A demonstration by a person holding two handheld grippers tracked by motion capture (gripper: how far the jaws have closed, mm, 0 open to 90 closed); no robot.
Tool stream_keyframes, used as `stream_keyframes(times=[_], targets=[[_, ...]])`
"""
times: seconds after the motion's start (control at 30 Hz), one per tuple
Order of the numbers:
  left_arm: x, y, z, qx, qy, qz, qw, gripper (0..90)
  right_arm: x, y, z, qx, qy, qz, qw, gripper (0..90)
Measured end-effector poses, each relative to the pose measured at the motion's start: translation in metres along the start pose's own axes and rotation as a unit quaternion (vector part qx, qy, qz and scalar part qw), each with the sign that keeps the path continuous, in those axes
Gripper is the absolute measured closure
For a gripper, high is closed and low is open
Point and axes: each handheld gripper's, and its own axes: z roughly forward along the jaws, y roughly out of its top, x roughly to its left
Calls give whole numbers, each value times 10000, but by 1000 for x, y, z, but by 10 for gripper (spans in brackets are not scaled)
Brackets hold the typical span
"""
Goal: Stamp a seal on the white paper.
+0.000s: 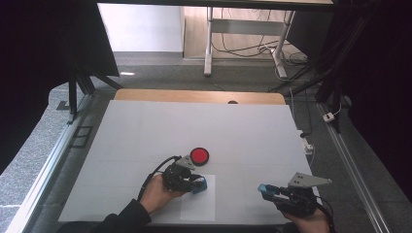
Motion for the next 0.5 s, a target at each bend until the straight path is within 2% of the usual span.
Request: stream_keyframes(times=[0.13,0.3,0.5], targets=[[-1,0,0,-6,31,41,10000,704,0,0,0,2,-1,-5,10000,683],[-9,1,0,76,242,341,9991,704,0,0,0,-5,6,-12,10000,682],[-14,1,1,123,393,531,9977,704,0,0,0,0,6,-14,10000,683]])
